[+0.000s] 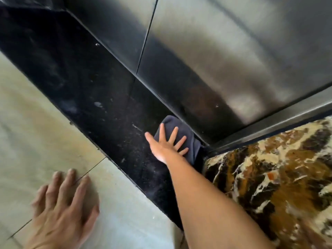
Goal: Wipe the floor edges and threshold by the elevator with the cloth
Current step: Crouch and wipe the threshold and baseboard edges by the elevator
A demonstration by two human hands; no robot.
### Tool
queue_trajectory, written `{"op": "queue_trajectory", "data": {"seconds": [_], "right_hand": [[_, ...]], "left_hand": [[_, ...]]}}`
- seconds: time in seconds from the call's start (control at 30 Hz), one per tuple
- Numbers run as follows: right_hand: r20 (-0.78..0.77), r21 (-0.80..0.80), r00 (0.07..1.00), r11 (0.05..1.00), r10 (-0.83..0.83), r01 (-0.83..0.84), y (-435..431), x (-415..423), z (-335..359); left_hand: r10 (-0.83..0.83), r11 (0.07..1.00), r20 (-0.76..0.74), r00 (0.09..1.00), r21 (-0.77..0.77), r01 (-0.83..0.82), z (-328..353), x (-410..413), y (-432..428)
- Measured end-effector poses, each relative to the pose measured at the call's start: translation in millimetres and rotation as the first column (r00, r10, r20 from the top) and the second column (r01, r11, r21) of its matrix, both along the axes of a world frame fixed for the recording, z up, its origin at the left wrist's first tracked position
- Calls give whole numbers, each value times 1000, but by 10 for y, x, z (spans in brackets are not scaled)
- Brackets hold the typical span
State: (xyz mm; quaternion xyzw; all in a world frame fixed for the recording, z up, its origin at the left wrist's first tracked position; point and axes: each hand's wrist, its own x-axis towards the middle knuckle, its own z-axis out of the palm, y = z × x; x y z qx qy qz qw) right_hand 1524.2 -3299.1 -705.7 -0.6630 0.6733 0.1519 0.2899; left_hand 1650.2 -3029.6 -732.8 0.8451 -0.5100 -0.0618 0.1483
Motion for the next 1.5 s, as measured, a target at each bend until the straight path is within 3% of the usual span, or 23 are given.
{"op": "queue_trajectory", "data": {"seconds": [0.13,0.33,0.37,0.43,0.53,0.6,0.67,0.8,0.9,0.93,1.03,1.2,1.3,1.4,1.5], "right_hand": [[-47,-100,998,994,39,-43,15,19,-23],[-43,-351,944,880,327,-321,2337,-189,15],[-33,-298,936,890,351,-345,2530,-203,157],[-4,-76,988,985,158,-157,2542,-87,353],[-57,-189,987,969,150,-159,2728,-221,310],[54,-180,981,968,186,-174,2691,-281,142],[41,-306,979,936,197,-176,2204,-245,-103],[-52,-225,994,969,93,-102,1300,-119,5],[-69,-66,987,987,143,-147,1269,-126,184],[-65,10,981,983,182,-181,1209,-131,293],[-99,150,946,945,308,-292,902,-259,382],[-199,5,928,947,315,-320,907,-382,415],[-293,-23,901,940,320,-341,902,-264,310],[-331,-51,924,974,191,-220,638,-267,66],[-409,22,906,993,112,-113,381,-457,83]], "left_hand": [[-61,982,39,997,180,53,-13,90,28],[-49,984,25,998,172,44,38,57,61],[-34,987,19,999,156,31,44,54,54],[-23,991,-2,1000,135,23,54,60,36],[-58,978,7,998,201,55,25,72,37],[-58,953,0,998,299,55,101,76,57],[-57,870,-130,990,480,113,245,140,-76],[-2,535,-351,936,790,298,1179,408,-420],[-149,354,-286,947,878,321,1841,578,-639],[-293,341,-217,931,886,314,2028,636,-661],[-662,396,-45,748,827,399,2342,917,-636],[-722,291,-115,682,844,450,2336,1434,-715],[-689,356,-146,710,785,507,1939,1722,-905],[-618,588,-78,783,615,525,1345,2066,-1256],[-281,793,-78,957,542,277,884,2236,-1276]]}}
